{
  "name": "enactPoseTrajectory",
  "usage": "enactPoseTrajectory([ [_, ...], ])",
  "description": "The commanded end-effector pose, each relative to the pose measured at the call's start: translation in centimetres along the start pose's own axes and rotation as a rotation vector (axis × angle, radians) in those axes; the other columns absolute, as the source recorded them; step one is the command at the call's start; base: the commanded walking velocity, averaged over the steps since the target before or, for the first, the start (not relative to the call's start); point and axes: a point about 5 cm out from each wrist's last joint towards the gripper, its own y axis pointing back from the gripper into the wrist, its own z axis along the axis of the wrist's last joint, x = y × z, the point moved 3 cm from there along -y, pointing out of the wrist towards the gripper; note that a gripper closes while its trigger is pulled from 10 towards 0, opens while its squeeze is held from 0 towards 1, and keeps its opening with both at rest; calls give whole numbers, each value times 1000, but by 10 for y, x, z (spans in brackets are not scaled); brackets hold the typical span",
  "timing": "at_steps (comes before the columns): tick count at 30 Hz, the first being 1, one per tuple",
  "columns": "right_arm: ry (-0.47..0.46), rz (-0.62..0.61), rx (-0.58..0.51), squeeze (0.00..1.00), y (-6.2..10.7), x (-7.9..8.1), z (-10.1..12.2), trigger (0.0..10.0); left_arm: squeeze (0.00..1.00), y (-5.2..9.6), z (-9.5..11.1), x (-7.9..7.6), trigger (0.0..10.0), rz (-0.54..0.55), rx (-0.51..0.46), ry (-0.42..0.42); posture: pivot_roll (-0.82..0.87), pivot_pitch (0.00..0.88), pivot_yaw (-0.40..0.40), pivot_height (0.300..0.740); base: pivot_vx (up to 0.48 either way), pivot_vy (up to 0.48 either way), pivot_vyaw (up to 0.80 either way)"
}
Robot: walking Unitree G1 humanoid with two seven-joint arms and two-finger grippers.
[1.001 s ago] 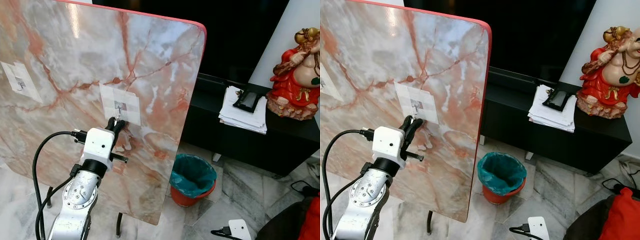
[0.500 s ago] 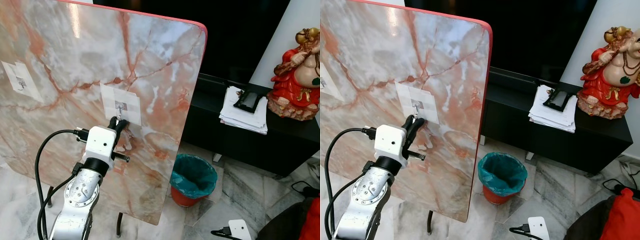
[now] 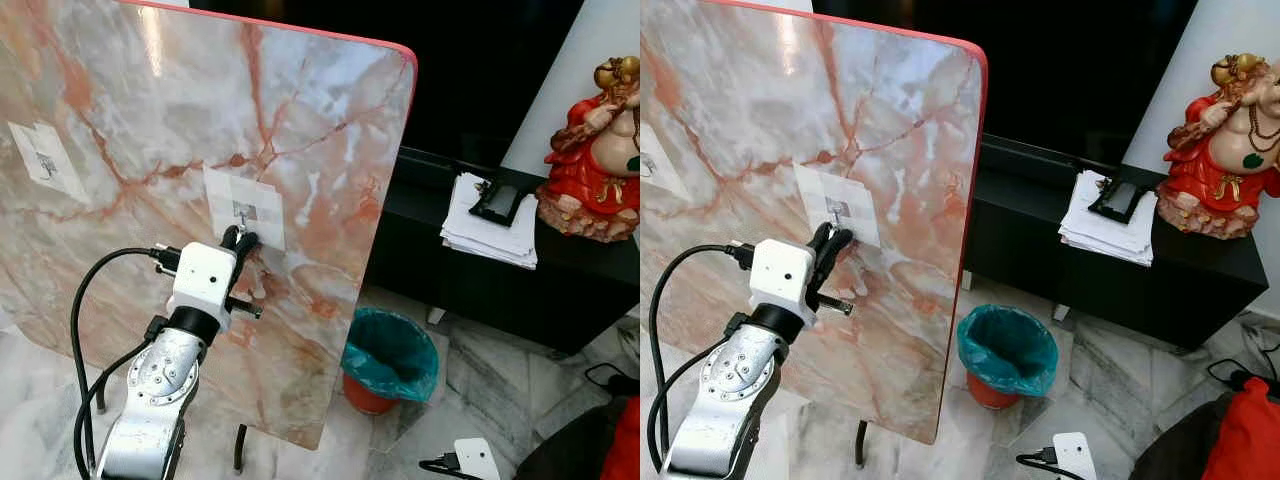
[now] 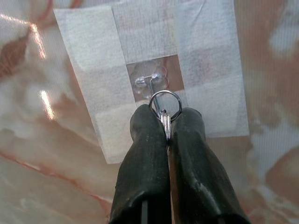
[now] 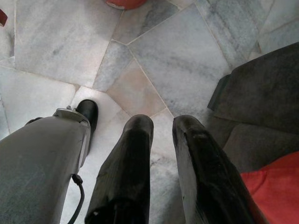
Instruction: Hang keys on a hook
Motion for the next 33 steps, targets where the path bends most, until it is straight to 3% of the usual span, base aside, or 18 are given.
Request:
enactPoseTrajectory([
  [1, 4, -11, 5, 0, 0, -6, -1, 10000, 0, -5, 9, -6, 10000, -39, -15, 5, 48, 13, -113, 740, 0, 0, 0],
  [13, 3, -13, 11, 0, 1, -10, -4, 10000, 0, -6, 14, -12, 10000, -82, 12, 34, 48, 15, -112, 740, 0, 0, 0],
  [24, 1, -8, 12, 0, 1, -8, -4, 10000, 0, -3, 15, -5, 10000, -49, 38, 54, 50, 15, -112, 740, 0, 0, 0],
  [33, -2, -7, 9, 0, 1, -7, -4, 10000, 0, -1, 14, -1, 10000, 5, 47, 141, 51, 15, -113, 740, 0, 0, 0],
])
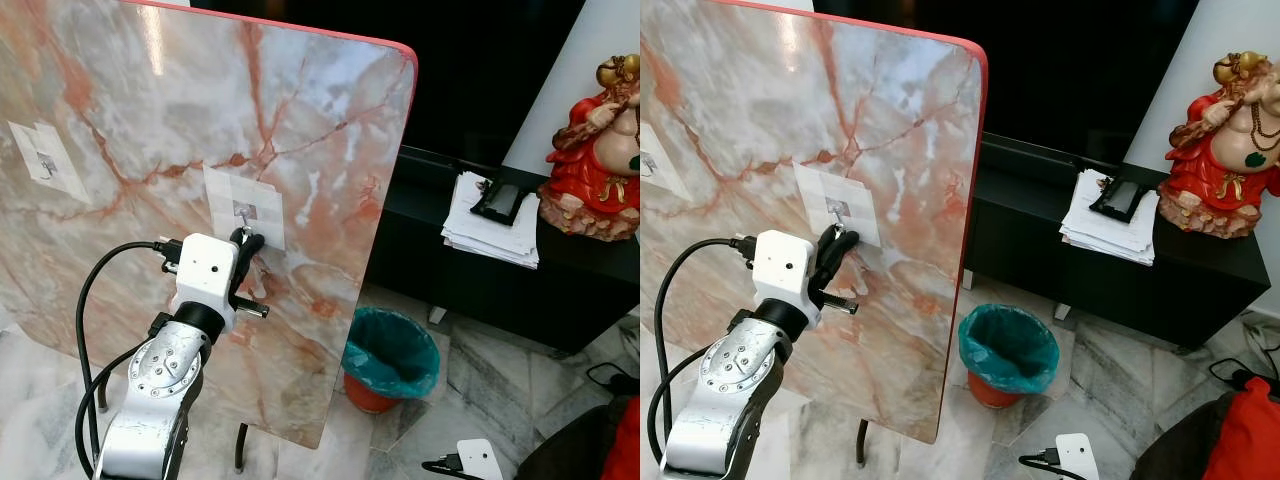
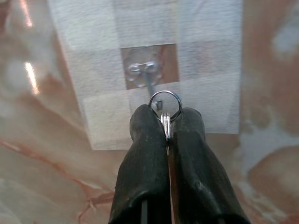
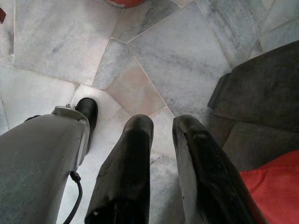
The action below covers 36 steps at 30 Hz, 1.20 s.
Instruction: Hang keys on a hook
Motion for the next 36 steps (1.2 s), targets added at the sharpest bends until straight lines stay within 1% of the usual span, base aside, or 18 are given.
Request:
enactPoseTrajectory([
  [1, -1, -7, 6, 0, 0, -4, -2, 10000, 0, 0, 11, 0, 10000, 0, -36, 16, 51, 16, -113, 740, 0, 0, 0],
  [7, 0, -4, 6, 0, 0, -3, -2, 10000, 0, 0, 15, 3, 10000, 15, -33, 40, 50, 15, -113, 740, 0, 0, 0],
  [17, -1, -6, 7, 0, 0, -4, -2, 10000, 0, -6, 23, -2, 10000, -38, 10, 24, 52, 16, -113, 740, 0, 0, 0],
  [21, -1, -7, 8, 0, 0, -5, -3, 10000, 0, -4, 27, -10, 10000, -97, 29, 5, 54, 18, -112, 740, 0, 0, 0],
  [24, -1, -7, 9, 0, 1, -5, -4, 10000, 0, -4, 29, -12, 10000, -119, 36, -4, 54, 18, -112, 740, 0, 0, 0],
  [25, -2, -6, 9, 0, 1, -5, -4, 10000, 0, -2, 29, -15, 10000, -146, 49, -34, 54, 18, -112, 740, 0, 0, 0],
  [26, -2, -6, 9, 0, 1, -5, -4, 10000, 0, -2, 29, -16, 10000, -156, 50, -45, 54, 18, -112, 740, 0, 0, 0],
  [31, -5, -5, 9, 0, 1, -5, -5, 10000, 0, 2, 30, -17, 10000, -164, 69, -60, 54, 19, -109, 740, 0, 0, 0],
  [36, -10, -1, 6, 0, 1, -5, -4, 10000, 0, 7, 29, -15, 10000, -169, 111, -110, 55, 22, -110, 740, 0, 0, 0],
])
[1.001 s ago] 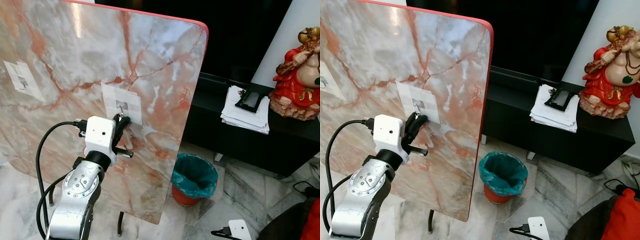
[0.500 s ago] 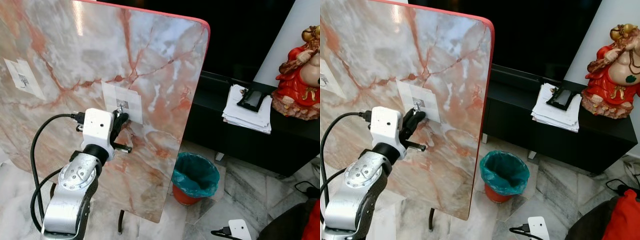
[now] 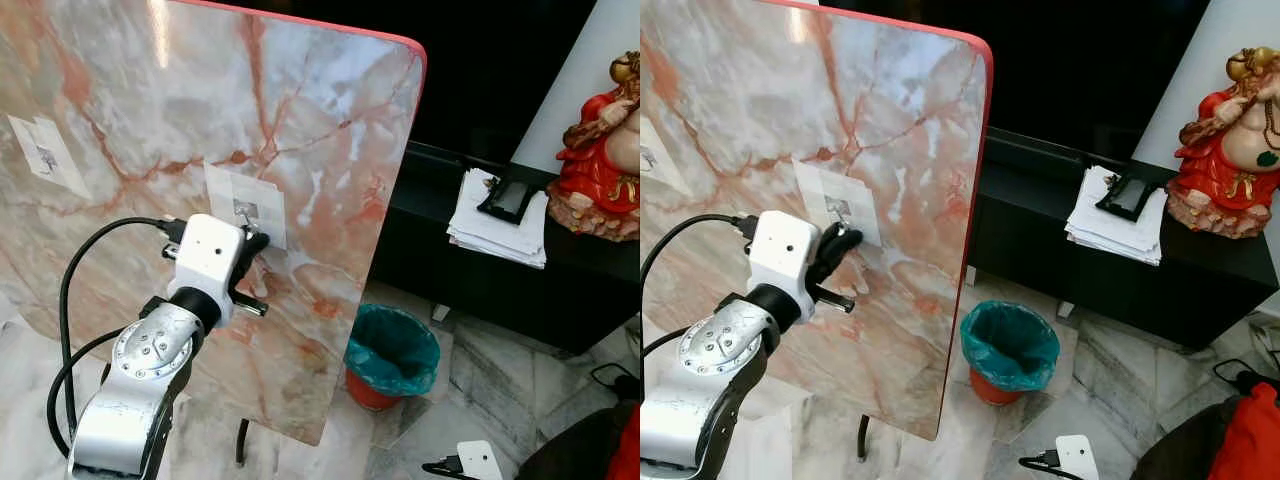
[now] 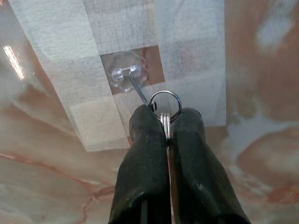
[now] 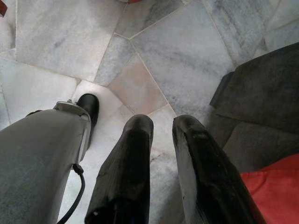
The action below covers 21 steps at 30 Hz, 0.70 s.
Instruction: Hang keys on a hook
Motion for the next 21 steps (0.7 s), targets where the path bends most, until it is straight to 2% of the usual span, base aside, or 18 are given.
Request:
enactPoseTrajectory([
  [1, -8, -11, 1, 0, 0, -6, -2, 10000, 0, 3, 7, -9, 10000, -44, -12, -14, 56, 23, -111, 740, 0, 0, 0],
  [4, -10, -9, -1, 0, 0, -6, -1, 10000, 0, 6, 6, -7, 10000, -37, -2, -18, 60, 24, -111, 740, 0, 0, 0],
  [13, -18, -5, -9, 0, 0, -1, 3, 10000, 0, 9, 3, 9, 10000, 78, 39, -38, 58, 26, -112, 740, 0, 0, 0],
  [21, -19, -5, -8, 0, 0, 1, 4, 10000, 0, 14, -5, 22, 10000, 182, 62, 6, 60, 28, -115, 740, 0, 0, 0],
])
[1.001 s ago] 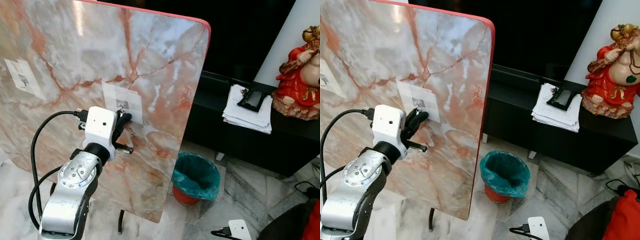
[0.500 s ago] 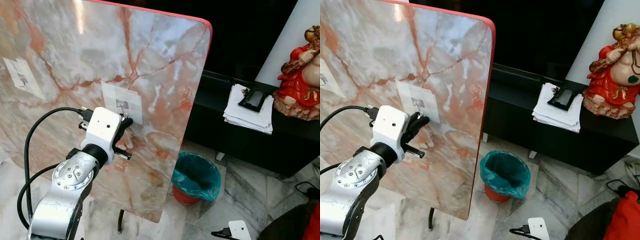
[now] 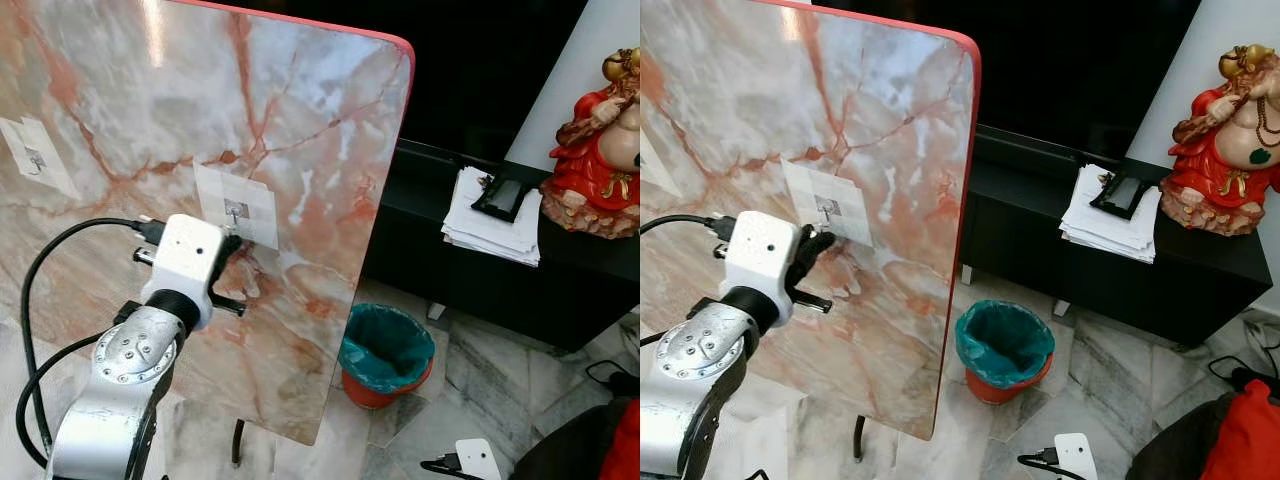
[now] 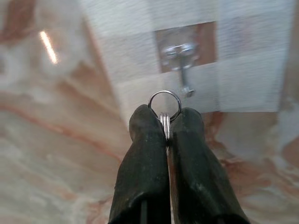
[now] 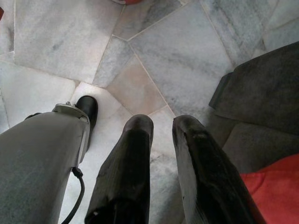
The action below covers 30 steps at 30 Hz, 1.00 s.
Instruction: Hang keys on a hook
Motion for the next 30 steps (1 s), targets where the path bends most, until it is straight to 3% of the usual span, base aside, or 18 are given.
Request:
enactPoseTrajectory([
  [1, -15, -8, 0, 0, 0, -1, 0, 10000, 0, 2, 0, 3, 10000, 22, 4, 15, 59, 28, -115, 740, 0, 0, 0],
  [5, -15, -8, -1, 0, 0, 0, 0, 10000, 0, 1, 0, 0, 10000, 2, -5, 55, 57, 27, -114, 740, 0, 0, 0],
  [8, -14, -9, 0, 0, 0, 0, 0, 10000, 0, 2, -6, -11, 10000, -65, 4, 96, 57, 26, -114, 740, 0, 0, 0],
  [15, -14, -11, 1, 0, 0, 0, 0, 10000, 0, 6, -13, -27, 10000, -151, 36, 54, 55, 27, -115, 740, 0, 0, 0],
  [21, -13, -13, 0, 0, 0, -2, 0, 10000, 0, 7, -16, -25, 10000, -135, 40, 43, 57, 27, -115, 740, 0, 0, 0],
  [30, -14, -18, 0, 0, 0, -6, -1, 10000, 0, 15, -20, -8, 10000, 16, -22, -2, 56, 27, -113, 740, 0, 0, 0],
])
